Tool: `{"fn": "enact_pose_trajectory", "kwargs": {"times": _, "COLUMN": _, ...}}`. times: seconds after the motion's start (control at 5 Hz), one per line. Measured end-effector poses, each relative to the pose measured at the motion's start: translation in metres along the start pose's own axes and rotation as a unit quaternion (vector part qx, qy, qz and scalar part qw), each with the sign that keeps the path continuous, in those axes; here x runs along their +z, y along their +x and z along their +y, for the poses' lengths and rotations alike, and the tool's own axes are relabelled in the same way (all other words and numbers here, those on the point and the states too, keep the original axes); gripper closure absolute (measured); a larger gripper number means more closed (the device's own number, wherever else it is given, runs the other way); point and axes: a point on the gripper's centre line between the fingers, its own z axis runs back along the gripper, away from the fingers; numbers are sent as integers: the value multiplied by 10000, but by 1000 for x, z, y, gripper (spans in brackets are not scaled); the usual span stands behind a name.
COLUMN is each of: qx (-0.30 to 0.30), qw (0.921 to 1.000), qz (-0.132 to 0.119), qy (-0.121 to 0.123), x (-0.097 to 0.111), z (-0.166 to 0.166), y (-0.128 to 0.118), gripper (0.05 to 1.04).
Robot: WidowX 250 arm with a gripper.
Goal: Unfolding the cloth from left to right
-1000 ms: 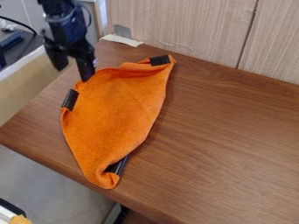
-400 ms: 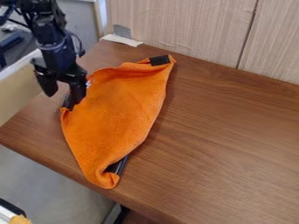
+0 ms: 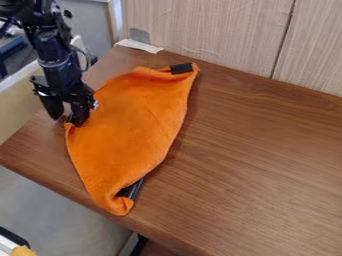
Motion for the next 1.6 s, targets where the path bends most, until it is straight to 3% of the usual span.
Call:
{"fn": "enact_pose_trajectory", "kwargs": {"times": 0.2, "qx": -24, "qw": 10000, "qz": 7, "qy": -4, "x": -1, "z": 0, "y": -1, "gripper": 734}}
{"fn": "enact_pose_trajectory", "kwargs": {"times": 0.4, "qx": -99, "qw": 9999, "qz": -42, "qy": -24, "x": -2, "z": -1, "y": 0, "gripper": 924}}
{"fn": "enact_pose_trajectory", "kwargs": {"times": 0.6, "qx": -43, "qw": 10000, "qz": -61, "qy": -32, "x": 0, "z": -1, "y": 1, "gripper": 1007}}
{"fn": "enact_pose_trajectory", "kwargs": {"times": 0.8, "qx": 3, "qw": 9999, "qz": -71, "qy": -126, "x": 3, "z": 1, "y": 3, "gripper": 1015}}
{"fn": "enact_pose_trajectory", "kwargs": {"times": 1.0, "qx": 67, "qw": 9994, "qz": -153, "qy": -301, "x": 18, "z": -2, "y": 9, "gripper": 1015}}
{"fn": "enact_pose_trajectory", "kwargs": {"times": 1.2, "qx": -12, "qw": 9984, "qz": -403, "qy": -391, "x": 51, "z": -23, "y": 18, "gripper": 1015}}
{"fn": "enact_pose_trajectory", "kwargs": {"times": 1.4, "qx": -316, "qw": 9935, "qz": -852, "qy": -688, "x": 90, "z": -62, "y": 30, "gripper": 1015}}
{"fn": "enact_pose_trajectory", "kwargs": {"times": 1.6, "qx": -746, "qw": 9842, "qz": -1156, "qy": -1115, "x": 113, "z": -108, "y": 37, "gripper": 1015}}
